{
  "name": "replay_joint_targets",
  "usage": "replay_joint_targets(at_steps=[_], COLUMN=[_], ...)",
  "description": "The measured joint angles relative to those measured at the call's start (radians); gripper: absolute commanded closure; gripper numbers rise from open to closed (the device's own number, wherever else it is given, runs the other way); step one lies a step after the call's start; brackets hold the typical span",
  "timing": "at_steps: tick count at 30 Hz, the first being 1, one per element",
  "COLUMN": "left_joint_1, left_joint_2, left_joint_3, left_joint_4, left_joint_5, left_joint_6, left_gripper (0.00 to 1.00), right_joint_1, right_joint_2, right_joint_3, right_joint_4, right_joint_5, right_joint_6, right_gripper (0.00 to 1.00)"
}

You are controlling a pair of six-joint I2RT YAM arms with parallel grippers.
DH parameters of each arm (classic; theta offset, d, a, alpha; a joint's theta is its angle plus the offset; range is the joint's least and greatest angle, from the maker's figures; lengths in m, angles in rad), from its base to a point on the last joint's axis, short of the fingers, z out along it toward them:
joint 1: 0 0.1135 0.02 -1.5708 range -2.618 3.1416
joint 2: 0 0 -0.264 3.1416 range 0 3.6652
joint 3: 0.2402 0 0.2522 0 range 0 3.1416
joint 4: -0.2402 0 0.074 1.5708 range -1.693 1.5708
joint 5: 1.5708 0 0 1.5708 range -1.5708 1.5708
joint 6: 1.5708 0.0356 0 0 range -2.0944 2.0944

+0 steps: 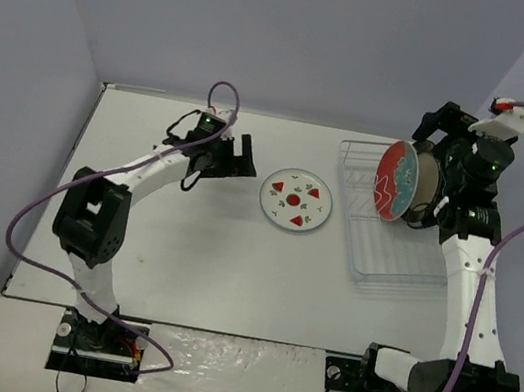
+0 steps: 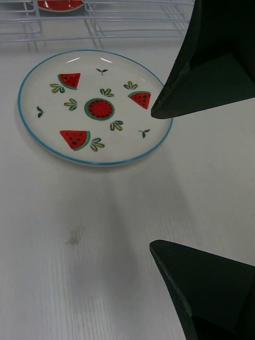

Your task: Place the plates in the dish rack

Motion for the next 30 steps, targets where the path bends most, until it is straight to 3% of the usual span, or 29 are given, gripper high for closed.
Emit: replay_joint_targets(at_steps=[4, 11, 25, 29, 30], left_joint_1=[-0.06, -0.091, -0.11, -0.11, -0.109], left_joint_2=[0.124, 0.221, 0.333, 0.343, 0.344], left_joint_3=[0.098, 0.104, 0.16, 0.161, 0.162], left_joint_4=[0.018, 0.071, 0.114, 0.107, 0.103], left_joint_5=[0.042, 0.092, 0.079, 0.058, 0.047], left_joint_6=[-0.005, -0.039, -0.076, -0.082, -0.085], left_gripper=[0.03, 0.03, 0.62, 0.97, 1.0], right_joint_1=[0.04, 0.203, 0.203, 0.203, 0.203], right_joint_2=[-0.112, -0.19, -0.254, -0.254, -0.254], right_joint_3=[-0.165, -0.334, -0.387, -0.415, -0.42], right_joint_4=[0.008, -0.06, -0.104, -0.107, -0.108], right_joint_5=[-0.045, -0.056, -0.029, -0.029, -0.029], right_joint_6=[0.116, 0.197, 0.265, 0.28, 0.281], right_gripper=[0.0, 0.0, 0.0, 0.0, 0.0])
